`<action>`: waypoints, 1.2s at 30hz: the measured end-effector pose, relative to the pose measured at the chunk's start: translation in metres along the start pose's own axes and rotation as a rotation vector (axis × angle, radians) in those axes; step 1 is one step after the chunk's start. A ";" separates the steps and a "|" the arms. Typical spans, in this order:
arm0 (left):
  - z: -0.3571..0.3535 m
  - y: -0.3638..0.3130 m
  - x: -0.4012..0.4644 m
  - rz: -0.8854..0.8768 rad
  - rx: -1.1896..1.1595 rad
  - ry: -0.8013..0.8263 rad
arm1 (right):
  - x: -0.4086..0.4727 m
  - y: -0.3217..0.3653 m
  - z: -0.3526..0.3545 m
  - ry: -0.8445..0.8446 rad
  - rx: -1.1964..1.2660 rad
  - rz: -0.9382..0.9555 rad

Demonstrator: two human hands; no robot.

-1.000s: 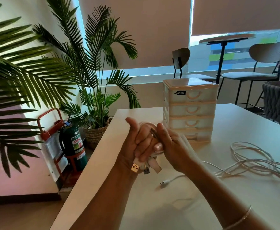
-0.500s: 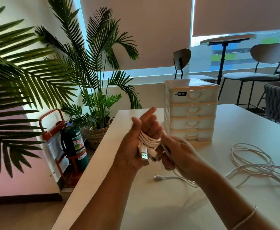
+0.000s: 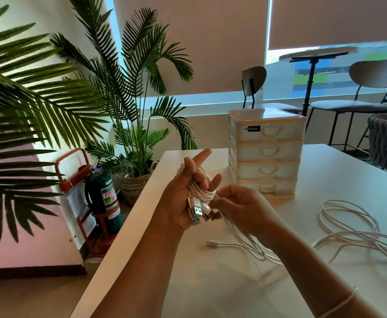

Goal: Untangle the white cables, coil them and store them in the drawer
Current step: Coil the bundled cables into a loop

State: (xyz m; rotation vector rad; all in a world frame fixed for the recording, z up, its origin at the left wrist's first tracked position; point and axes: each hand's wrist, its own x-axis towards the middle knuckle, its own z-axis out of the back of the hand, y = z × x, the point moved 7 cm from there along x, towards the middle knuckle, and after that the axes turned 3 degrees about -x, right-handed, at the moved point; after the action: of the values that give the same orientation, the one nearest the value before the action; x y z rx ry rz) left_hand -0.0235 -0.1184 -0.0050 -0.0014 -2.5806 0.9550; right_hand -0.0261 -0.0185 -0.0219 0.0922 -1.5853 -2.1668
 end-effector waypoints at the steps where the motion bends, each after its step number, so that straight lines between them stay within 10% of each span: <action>1: -0.001 0.001 -0.001 0.009 -0.008 0.003 | 0.000 0.000 0.002 -0.015 -0.028 0.018; 18: 0.001 0.008 0.000 -0.017 0.280 -0.082 | -0.018 0.009 -0.012 0.336 -0.299 -0.080; 36: -0.005 0.024 -0.001 -0.101 1.473 -0.035 | -0.022 0.035 0.057 0.385 -0.845 -0.060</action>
State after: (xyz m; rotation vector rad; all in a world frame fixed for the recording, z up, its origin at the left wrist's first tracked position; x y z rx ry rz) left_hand -0.0236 -0.0970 -0.0168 0.5111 -1.3114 2.4802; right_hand -0.0127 0.0327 0.0250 0.2663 -0.4006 -2.4878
